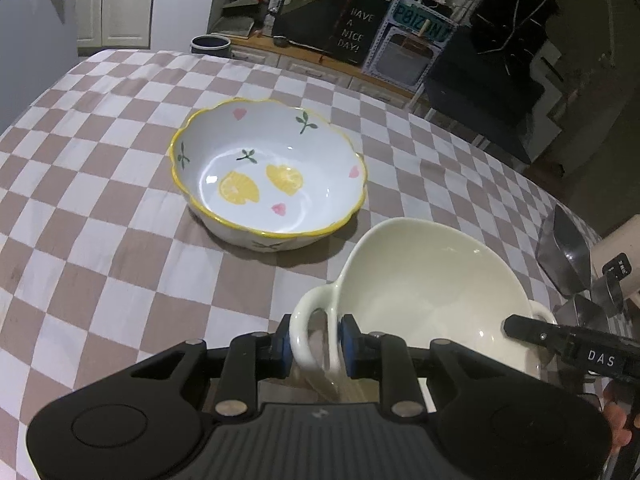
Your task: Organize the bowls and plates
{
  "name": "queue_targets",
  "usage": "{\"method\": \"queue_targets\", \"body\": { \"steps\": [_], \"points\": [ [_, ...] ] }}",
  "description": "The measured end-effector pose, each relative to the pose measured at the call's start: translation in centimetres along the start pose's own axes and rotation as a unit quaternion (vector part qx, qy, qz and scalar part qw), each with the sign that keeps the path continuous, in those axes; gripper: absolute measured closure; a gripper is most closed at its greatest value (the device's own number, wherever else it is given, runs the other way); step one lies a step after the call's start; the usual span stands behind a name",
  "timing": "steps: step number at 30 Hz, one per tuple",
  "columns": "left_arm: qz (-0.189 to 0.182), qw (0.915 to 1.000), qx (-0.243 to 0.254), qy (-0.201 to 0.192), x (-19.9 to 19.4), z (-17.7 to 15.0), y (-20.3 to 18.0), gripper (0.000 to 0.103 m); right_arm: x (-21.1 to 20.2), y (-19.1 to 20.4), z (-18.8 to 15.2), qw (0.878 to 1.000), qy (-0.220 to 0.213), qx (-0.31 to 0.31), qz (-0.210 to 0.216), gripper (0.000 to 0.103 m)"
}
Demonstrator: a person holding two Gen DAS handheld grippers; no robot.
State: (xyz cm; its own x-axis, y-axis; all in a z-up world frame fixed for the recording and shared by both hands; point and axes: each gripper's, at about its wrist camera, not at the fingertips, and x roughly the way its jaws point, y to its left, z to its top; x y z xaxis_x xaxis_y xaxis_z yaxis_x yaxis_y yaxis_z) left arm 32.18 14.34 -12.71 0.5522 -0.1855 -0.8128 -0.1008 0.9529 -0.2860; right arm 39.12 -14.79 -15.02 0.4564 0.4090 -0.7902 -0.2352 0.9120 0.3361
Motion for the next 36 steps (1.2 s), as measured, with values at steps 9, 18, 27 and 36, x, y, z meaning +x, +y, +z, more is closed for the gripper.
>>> {"method": "queue_targets", "body": {
  "steps": [9,18,27,36],
  "points": [
    [-0.011,0.9998,0.010,-0.011,0.1,-0.4,0.0,0.077,0.2,-1.1,0.0,0.999,-0.001,0.040,0.020,0.072],
    [-0.018,0.9996,-0.019,-0.014,0.8,-0.7,0.2,0.080,0.5,-1.5,-0.1,0.998,-0.002,0.061,0.034,0.073],
    [-0.013,0.9990,0.032,-0.028,0.2,-1.0,-0.3,0.080,0.1,-0.9,-0.5,0.999,-0.014,0.016,0.027,0.072],
    [-0.016,0.9985,0.029,-0.044,-1.7,-1.1,-0.1,0.080,-0.9,0.1,-0.6,0.999,-0.034,-0.003,0.030,0.072]
  ]
}}
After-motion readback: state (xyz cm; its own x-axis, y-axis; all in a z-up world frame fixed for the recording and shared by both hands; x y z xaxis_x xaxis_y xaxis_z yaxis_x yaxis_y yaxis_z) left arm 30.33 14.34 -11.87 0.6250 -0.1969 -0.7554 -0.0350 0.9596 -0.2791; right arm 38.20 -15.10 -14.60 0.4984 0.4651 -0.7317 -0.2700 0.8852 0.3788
